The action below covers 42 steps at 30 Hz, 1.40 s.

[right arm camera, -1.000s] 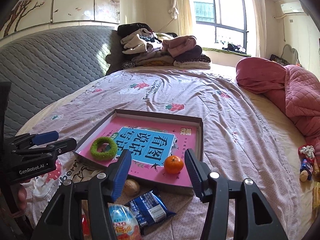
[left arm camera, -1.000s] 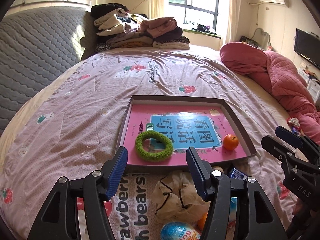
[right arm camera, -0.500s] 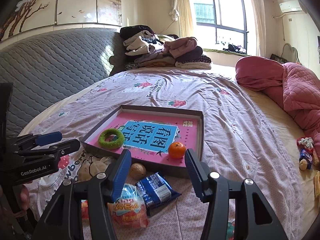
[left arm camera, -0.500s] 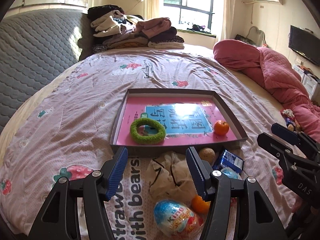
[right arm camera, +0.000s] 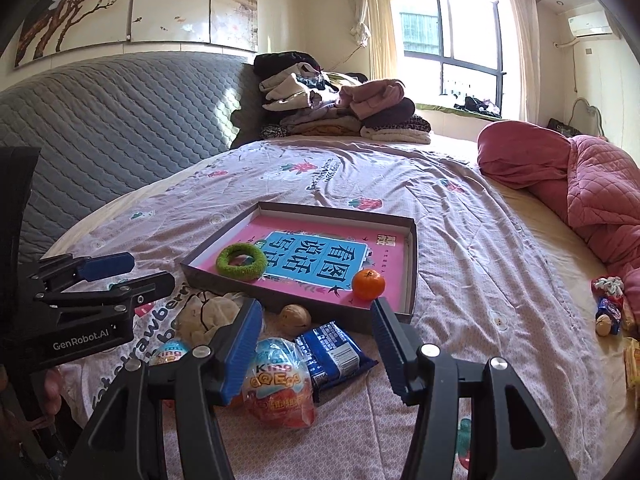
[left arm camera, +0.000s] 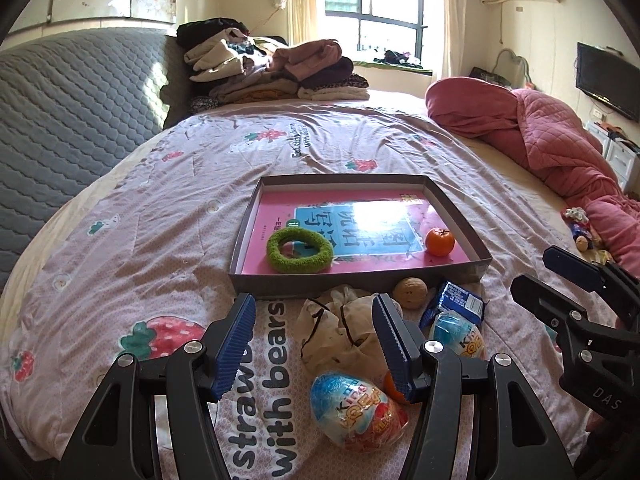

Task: Organize objects
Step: 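Open both tools and pull them back from the tray toward the candy eggs, then grasp the blue-wrapped candy egg with the left tool while the right tool grasps the red-wrapped egg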

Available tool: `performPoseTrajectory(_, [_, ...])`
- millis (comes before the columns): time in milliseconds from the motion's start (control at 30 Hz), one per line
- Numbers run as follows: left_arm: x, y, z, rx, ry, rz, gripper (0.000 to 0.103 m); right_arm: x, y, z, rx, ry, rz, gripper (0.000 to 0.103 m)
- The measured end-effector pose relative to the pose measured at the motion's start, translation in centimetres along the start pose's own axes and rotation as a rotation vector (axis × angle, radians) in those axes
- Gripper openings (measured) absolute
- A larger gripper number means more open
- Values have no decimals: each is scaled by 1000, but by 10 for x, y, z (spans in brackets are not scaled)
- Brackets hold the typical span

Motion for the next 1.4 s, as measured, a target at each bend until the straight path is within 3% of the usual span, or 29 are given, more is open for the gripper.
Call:
performPoseTrajectory(1067, [-11,33,-13,66,-18,49,62,-14,23,15,-40,-5,17,56])
performPoseTrajectory(1400, [-10,58,-21,91,18,92,62,-11,38,18,-58,-5,46,56])
Point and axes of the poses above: each gripper's, at about its wrist camera, not at the fingertips, and x roughly the way its jaws point, z to its left, y to its underside, the point moved 9 cm from there along x, roughly the way its jaws point, and after that the axes turned 4 degrees about x, right-handed, at the moved point
